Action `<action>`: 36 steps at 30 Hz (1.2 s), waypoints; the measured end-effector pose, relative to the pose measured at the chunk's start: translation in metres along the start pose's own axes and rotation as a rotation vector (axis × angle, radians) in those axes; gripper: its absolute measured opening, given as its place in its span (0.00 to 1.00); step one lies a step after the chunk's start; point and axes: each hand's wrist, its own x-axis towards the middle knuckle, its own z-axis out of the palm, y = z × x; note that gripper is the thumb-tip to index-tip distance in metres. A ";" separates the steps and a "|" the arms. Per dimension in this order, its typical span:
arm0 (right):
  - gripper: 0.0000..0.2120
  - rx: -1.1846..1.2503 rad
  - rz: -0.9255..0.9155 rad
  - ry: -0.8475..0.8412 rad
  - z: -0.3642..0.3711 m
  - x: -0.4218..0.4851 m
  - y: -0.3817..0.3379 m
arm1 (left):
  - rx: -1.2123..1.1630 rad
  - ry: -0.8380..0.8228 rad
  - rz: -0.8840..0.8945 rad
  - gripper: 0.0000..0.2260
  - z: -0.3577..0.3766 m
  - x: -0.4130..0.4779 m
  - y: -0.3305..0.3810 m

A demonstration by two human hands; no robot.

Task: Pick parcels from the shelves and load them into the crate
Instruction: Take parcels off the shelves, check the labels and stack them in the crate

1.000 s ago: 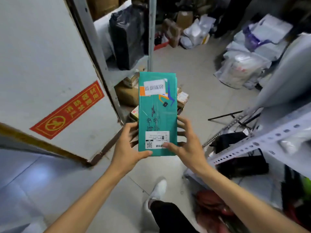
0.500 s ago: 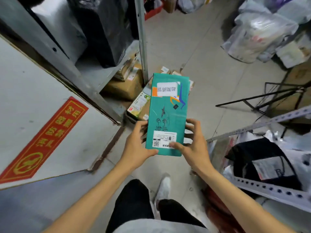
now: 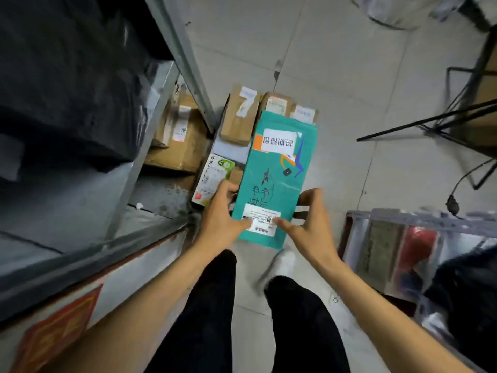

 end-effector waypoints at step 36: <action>0.34 0.060 0.189 -0.187 0.262 0.226 0.158 | 0.193 0.087 -0.141 0.26 -0.039 0.259 -0.244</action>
